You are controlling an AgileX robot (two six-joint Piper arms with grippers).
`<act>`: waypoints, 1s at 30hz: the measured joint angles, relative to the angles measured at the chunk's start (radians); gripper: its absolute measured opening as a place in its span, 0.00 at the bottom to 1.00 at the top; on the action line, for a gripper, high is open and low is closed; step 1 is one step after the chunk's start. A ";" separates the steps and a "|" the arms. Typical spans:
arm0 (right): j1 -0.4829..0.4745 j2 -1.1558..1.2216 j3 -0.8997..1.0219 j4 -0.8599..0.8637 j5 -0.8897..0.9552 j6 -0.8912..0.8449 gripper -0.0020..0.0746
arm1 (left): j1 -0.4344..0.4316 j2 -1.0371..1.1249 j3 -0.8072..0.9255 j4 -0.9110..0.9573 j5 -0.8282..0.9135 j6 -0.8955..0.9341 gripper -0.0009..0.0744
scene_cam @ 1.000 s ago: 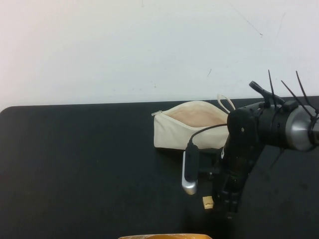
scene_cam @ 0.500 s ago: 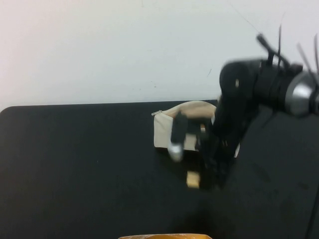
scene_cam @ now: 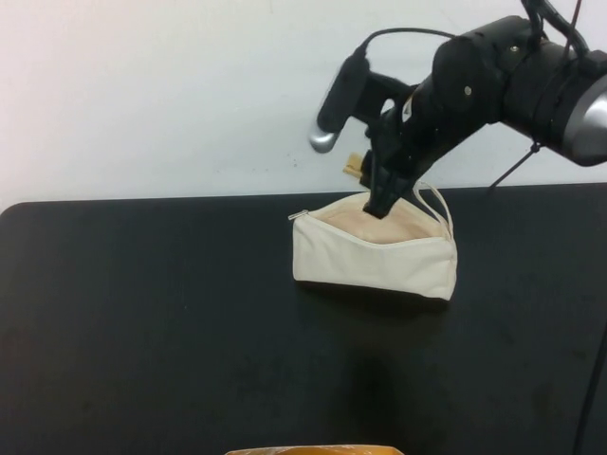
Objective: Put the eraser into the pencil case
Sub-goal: Place the eraser on the pencil case
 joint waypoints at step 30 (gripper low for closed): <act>-0.051 -0.177 -0.130 0.161 0.443 0.134 0.03 | 0.000 0.000 0.000 0.000 0.000 0.000 0.01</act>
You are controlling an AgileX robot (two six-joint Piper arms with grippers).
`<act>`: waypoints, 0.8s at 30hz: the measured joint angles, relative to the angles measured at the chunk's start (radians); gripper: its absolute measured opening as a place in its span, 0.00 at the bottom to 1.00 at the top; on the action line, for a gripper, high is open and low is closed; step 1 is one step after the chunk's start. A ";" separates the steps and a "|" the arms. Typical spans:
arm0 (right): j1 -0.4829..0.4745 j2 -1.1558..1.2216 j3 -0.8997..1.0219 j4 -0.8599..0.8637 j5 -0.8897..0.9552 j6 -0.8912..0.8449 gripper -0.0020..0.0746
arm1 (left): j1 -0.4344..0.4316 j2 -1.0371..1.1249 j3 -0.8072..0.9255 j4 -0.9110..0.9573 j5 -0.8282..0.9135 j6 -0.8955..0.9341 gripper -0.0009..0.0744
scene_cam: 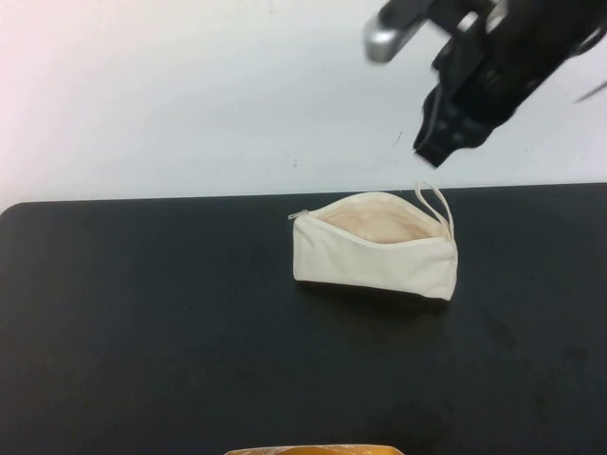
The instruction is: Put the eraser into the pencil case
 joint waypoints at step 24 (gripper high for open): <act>-0.002 -1.175 1.065 0.238 -0.406 -0.108 0.03 | 0.000 0.000 0.000 0.000 0.000 0.000 0.01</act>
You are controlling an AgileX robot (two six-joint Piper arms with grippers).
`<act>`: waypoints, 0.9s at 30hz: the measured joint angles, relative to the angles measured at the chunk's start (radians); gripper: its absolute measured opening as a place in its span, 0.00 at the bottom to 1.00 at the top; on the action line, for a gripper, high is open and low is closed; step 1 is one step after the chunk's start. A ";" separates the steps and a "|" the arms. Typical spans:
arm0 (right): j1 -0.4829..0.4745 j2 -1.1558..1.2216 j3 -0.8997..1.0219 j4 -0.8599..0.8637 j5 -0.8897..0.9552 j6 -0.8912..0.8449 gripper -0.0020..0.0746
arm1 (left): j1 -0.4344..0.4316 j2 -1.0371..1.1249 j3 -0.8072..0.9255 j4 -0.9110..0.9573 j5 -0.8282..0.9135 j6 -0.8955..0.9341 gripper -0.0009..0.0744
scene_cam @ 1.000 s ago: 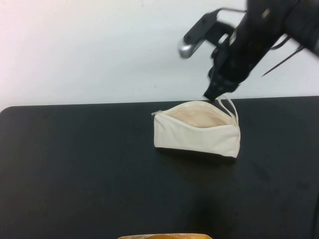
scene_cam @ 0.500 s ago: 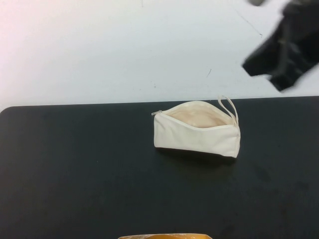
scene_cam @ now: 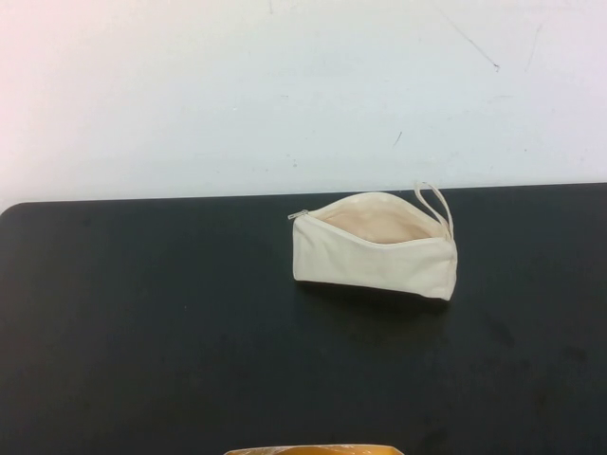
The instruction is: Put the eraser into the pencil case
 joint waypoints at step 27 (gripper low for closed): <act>-0.139 -0.584 0.728 -0.253 -0.604 0.334 0.02 | 0.000 0.000 0.000 0.000 0.000 0.000 0.01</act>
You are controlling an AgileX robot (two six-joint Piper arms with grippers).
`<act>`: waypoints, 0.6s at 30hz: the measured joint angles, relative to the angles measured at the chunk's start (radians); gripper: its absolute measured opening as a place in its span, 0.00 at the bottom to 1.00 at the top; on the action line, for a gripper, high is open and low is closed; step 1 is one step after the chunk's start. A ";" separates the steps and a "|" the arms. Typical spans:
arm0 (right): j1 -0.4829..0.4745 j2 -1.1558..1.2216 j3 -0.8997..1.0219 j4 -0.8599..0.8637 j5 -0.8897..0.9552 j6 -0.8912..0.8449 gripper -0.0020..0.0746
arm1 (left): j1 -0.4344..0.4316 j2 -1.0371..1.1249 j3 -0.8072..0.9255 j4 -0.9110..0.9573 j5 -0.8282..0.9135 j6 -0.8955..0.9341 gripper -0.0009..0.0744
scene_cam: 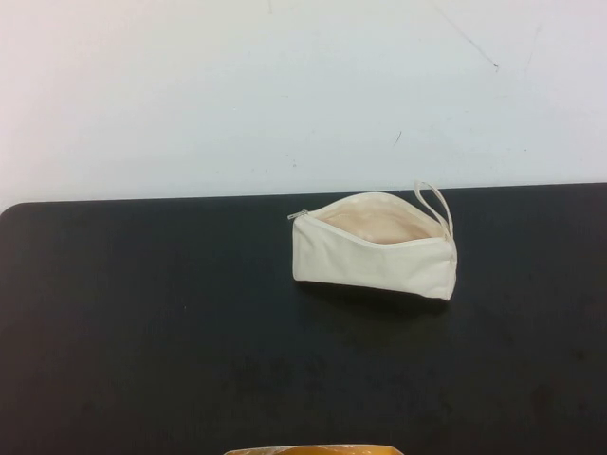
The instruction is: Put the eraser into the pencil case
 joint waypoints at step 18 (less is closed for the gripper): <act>-0.426 -0.131 0.272 -0.191 0.045 0.334 0.02 | 0.000 0.000 0.000 0.000 0.000 0.000 0.01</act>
